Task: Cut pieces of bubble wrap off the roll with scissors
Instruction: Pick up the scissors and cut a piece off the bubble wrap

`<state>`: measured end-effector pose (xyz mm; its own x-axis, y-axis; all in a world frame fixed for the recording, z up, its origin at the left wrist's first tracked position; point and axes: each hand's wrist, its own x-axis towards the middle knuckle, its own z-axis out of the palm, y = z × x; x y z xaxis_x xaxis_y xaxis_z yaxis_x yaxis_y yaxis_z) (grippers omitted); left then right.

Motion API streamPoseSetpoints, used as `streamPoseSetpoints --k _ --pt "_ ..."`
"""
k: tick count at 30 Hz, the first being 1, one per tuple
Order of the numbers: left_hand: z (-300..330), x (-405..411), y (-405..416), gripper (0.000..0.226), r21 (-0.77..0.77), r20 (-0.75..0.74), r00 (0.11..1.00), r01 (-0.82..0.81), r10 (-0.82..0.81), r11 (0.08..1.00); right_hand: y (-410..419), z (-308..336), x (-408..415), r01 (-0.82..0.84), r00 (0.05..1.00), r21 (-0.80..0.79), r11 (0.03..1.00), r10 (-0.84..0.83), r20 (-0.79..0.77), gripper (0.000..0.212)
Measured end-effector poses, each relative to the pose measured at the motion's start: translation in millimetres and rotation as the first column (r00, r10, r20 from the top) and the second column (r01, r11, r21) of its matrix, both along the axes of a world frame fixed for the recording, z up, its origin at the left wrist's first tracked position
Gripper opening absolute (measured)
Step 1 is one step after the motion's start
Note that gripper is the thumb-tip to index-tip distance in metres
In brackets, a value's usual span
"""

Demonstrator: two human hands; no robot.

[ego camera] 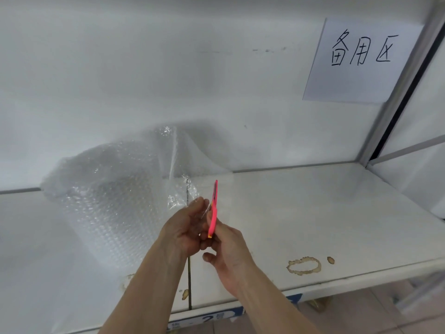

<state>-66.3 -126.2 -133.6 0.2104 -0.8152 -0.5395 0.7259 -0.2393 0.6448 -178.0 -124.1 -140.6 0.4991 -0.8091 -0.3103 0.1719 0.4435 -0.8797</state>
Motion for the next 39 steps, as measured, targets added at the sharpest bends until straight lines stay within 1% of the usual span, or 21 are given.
streamPoseSetpoints --k 2,3,4,6,9,10,11,15,19,24,30,34,39 --pt "0 0 -1 0.009 0.0 -0.039 0.999 -0.033 0.033 0.999 2 -1 1 0.014 1.0 -0.007 1.0 -0.014 -0.009 0.034" --pt "1 0 -1 0.003 -0.006 -0.066 0.996 -0.063 0.063 0.998 3 -2 0 0.018 1.0 -0.009 1.0 -0.018 -0.014 0.033" --pt "2 0 -2 0.007 -0.012 -0.087 0.992 -0.094 0.093 0.995 4 -2 0 0.018 1.0 -0.011 1.0 -0.018 -0.018 0.032" --pt "4 1 -6 0.024 -0.019 -0.091 0.987 -0.132 0.13 0.991 5 -1 -1 0.014 1.0 -0.014 1.0 -0.014 -0.021 0.031" --pt "8 -2 -10 0.052 0.02 -0.032 0.986 -0.164 0.165 0.986 6 -2 -3 -0.002 1.0 -0.025 1.0 0.002 -0.026 0.029" --pt "9 -3 -12 0.056 0.032 -0.01 0.986 -0.167 0.168 0.985 6 -2 -3 -0.005 1.0 -0.03 1.0 0.004 -0.028 0.029" --pt "9 -4 -12 0.054 0.04 0.001 0.986 -0.166 0.166 0.985 6 -2 -3 -0.003 1.0 -0.032 0.999 0.002 -0.03 0.028" --pt "8 -5 -12 0.033 0.056 -0.019 0.982 -0.185 0.187 0.981 5 -1 -2 0.015 1.0 -0.026 1.0 -0.015 -0.013 0.028" --pt "6 -6 -11 0.024 0.03 -0.029 0.991 -0.132 0.132 0.991 2 1 0 0.025 1.0 -0.033 0.999 -0.025 -0.007 0.031" --pt "4 -6 -10 0.031 0.039 0.013 0.994 -0.112 0.111 0.993 1 0 4 0.047 0.999 -0.029 0.998 -0.047 -0.005 0.031" --pt "5 -8 -8 0.025 0.062 0.085 0.992 -0.099 0.093 0.993 3 -2 8 0.055 0.999 -0.029 0.998 -0.055 0.001 0.03" --pt "4 -9 -7 0.023 0.042 0.061 0.989 -0.134 0.132 0.99 0 0 9 0.054 0.998 -0.018 0.998 -0.054 0.013 0.034" --pt "0 -12 -8 0.034 0.032 0.006 0.989 -0.151 0.151 0.988 -6 3 11 0.074 0.996 -0.009 0.997 -0.073 0.052 0.035"
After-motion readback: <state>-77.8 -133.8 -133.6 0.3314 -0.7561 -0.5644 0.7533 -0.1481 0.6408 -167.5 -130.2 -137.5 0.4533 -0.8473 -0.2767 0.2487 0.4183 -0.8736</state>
